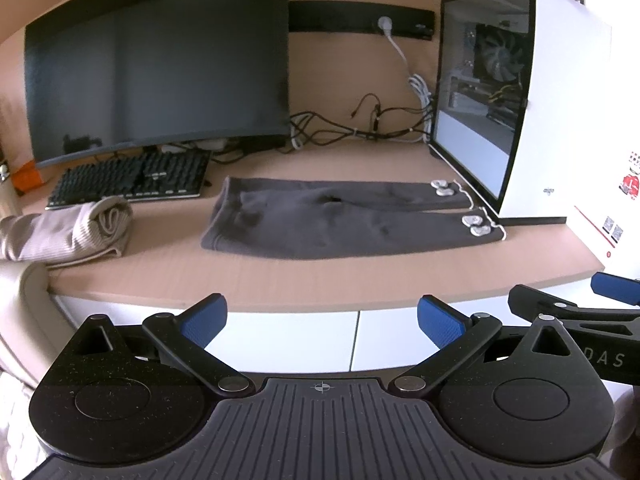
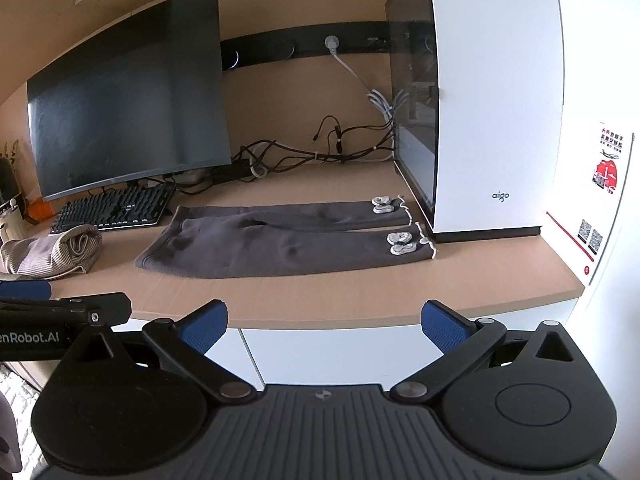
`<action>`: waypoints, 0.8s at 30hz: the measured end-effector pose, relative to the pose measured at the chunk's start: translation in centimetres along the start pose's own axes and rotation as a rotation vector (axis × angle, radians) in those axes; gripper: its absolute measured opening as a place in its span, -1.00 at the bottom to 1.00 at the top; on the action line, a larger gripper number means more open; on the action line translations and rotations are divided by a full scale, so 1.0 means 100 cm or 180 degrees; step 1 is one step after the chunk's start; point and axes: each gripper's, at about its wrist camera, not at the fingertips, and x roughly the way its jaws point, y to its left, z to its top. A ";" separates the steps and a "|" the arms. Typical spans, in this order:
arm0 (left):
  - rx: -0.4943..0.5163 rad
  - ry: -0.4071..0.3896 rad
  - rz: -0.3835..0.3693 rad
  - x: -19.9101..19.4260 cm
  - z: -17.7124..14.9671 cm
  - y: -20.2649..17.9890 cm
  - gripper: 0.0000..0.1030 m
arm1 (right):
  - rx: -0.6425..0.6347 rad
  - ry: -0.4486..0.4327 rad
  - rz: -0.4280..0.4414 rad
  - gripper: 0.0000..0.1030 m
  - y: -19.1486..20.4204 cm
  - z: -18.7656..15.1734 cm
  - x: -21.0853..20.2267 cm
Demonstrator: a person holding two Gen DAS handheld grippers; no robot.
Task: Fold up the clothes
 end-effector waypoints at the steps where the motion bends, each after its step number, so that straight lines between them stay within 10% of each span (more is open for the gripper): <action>1: -0.0003 0.0005 0.0002 0.000 0.000 0.001 1.00 | 0.0000 0.0004 -0.0003 1.00 0.000 0.000 0.000; 24: -0.0011 0.0105 -0.0028 0.007 -0.001 0.002 1.00 | 0.0032 0.0035 -0.0011 1.00 -0.001 0.002 0.005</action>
